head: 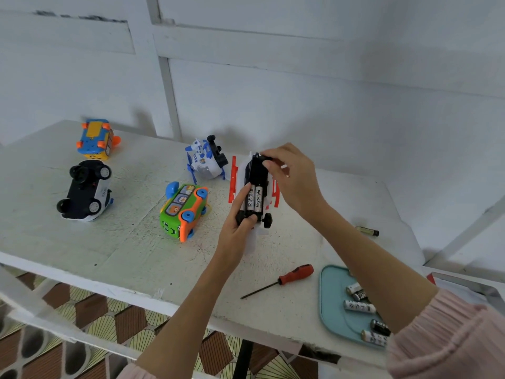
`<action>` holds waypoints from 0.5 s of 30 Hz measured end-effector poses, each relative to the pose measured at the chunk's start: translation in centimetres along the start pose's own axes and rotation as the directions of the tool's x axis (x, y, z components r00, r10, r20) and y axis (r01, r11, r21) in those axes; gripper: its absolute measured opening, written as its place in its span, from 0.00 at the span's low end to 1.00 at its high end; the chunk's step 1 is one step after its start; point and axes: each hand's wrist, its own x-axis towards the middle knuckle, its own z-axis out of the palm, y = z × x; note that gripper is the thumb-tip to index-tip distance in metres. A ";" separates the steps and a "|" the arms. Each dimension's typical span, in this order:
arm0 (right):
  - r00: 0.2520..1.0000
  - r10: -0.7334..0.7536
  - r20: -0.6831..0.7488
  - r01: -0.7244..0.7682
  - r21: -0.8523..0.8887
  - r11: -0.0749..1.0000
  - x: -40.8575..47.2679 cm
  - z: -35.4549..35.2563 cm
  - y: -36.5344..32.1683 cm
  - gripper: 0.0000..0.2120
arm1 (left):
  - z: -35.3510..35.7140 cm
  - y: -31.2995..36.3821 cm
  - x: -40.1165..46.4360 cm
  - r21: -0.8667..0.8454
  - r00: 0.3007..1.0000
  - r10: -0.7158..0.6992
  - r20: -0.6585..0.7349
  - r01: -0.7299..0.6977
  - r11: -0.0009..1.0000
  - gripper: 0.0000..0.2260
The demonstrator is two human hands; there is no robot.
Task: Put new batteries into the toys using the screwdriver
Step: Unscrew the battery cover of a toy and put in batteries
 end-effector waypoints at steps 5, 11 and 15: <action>0.997 -0.058 -0.042 0.059 0.007 0.998 -0.8 -0.1 0.1 0.07 | -0.2 -0.2 -0.2 0.040 0.998 0.006 -0.059 -0.004 0.999 0.26; 0.980 -0.190 -0.056 0.192 0.029 0.981 -4.8 0.3 0.5 0.08 | -0.5 -0.2 -0.5 0.060 0.996 0.088 0.023 -0.090 0.994 0.28; 0.981 -0.188 -0.041 0.188 0.001 0.982 -6.2 0.9 1.1 0.08 | -0.6 -0.1 -0.5 0.062 0.991 0.108 0.077 -0.113 0.992 0.28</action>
